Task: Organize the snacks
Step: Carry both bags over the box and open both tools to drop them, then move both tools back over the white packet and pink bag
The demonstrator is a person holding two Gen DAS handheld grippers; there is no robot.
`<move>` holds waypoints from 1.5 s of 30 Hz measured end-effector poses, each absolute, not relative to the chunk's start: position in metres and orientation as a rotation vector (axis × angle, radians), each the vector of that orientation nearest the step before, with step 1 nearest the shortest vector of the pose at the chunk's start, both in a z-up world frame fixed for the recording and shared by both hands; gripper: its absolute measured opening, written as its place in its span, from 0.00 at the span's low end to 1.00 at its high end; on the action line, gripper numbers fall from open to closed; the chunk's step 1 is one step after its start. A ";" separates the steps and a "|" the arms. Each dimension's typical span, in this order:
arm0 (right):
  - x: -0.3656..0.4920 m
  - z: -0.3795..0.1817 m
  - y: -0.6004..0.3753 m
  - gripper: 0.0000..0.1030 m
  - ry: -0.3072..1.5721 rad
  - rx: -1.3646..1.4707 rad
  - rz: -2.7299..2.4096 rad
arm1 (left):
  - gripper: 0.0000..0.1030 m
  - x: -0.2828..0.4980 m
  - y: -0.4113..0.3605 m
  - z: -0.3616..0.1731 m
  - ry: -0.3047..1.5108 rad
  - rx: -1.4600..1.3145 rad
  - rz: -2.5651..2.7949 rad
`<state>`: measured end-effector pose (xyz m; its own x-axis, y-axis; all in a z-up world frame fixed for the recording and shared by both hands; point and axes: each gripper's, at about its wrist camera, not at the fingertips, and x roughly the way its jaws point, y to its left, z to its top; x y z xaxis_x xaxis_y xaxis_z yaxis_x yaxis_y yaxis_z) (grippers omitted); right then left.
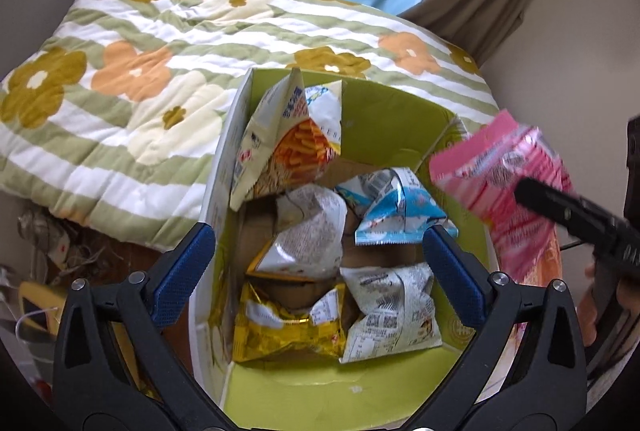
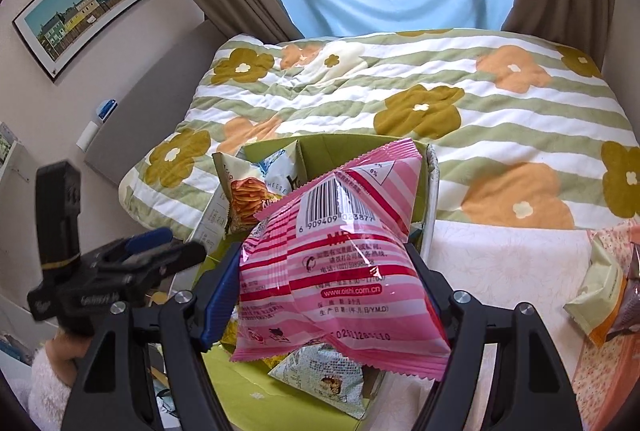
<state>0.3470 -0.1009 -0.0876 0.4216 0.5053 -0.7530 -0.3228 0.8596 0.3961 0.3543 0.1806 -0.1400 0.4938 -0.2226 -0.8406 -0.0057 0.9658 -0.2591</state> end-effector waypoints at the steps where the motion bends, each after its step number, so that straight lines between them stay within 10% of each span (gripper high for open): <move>1: 0.349 -0.088 -0.099 0.69 1.008 0.197 0.520 | 1.00 0.351 0.179 -0.141 1.053 -0.239 -0.127; 10: 0.371 -0.096 -0.074 0.71 1.016 0.071 0.491 | 0.99 0.334 0.182 -0.138 1.054 -0.269 -0.093; 15: 0.363 -0.099 -0.075 0.99 0.930 0.103 0.480 | 0.99 0.321 0.188 -0.138 1.056 -0.282 -0.078; 45: 0.245 -0.040 -0.157 0.99 0.795 0.134 0.366 | 0.99 0.263 0.123 -0.095 0.925 -0.234 -0.282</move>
